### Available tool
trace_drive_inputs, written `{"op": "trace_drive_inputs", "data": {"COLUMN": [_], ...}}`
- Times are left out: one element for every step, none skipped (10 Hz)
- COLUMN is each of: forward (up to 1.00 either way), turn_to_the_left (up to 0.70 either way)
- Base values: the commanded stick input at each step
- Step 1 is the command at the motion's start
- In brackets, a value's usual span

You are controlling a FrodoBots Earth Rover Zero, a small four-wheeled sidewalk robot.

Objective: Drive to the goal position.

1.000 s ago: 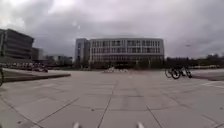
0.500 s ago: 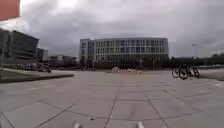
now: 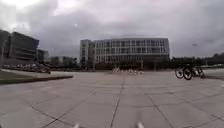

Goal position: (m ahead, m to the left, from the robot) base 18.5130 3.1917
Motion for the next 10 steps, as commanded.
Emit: {"op": "trace_drive_inputs", "data": {"forward": [0.60,0.60,0.60,0.60,0.60,0.60,0.60,0.60,0.60,0.60], "turn_to_the_left": [0.00,0.00,0.00,0.00,0.00,0.00,0.00,0.00,0.00,0.00]}}
